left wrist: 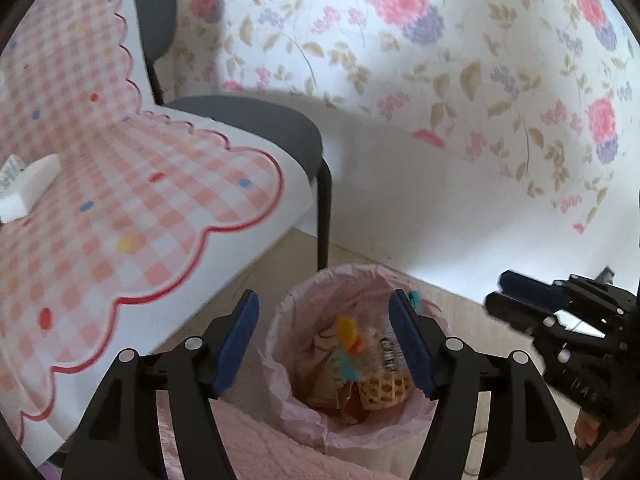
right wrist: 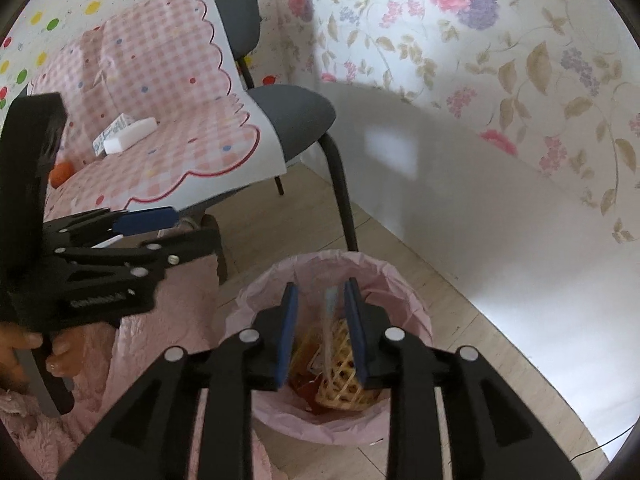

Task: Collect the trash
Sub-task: 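Move both grippers back toward the items on the chair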

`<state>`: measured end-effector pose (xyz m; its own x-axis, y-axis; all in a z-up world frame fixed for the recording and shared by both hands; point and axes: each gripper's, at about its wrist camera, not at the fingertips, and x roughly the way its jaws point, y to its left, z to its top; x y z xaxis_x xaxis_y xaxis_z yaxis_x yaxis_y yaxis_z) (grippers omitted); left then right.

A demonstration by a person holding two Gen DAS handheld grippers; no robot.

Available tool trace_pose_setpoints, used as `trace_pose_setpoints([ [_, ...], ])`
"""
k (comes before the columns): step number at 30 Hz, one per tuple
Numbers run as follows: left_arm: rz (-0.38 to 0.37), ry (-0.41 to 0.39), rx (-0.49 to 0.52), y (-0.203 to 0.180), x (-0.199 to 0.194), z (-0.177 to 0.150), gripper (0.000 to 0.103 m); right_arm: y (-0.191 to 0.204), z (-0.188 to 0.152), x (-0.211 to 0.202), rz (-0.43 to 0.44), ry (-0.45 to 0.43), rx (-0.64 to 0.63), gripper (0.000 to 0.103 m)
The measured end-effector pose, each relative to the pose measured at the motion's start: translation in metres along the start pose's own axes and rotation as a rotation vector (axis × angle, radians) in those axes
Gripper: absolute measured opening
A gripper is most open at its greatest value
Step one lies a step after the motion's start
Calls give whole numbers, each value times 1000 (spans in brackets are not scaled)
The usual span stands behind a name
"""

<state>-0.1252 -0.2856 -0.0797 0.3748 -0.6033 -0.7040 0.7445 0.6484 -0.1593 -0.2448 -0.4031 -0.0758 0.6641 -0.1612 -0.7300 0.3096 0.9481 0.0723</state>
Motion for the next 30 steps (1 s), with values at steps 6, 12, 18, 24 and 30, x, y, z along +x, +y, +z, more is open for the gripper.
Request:
trace_pose_setpoints([
  [6,46,-76,-47,19,-34,6,68,-8,18,-31,-40,-116,21,24],
  [12,89,-128,-76,36,-64,8,72,6,32,-43,-62,-161,-27,24],
  [18,131,-135,-121,66,-90,5,73,27,43,-42,-51,-156,-69,30],
  [24,230,-143,-195,111,-113,-4,74,71,66,-29,15,-161,-151,52],
  [30,365,-156,-285,168,-140,-15,76,113,95,-11,89,-179,-210,57],
])
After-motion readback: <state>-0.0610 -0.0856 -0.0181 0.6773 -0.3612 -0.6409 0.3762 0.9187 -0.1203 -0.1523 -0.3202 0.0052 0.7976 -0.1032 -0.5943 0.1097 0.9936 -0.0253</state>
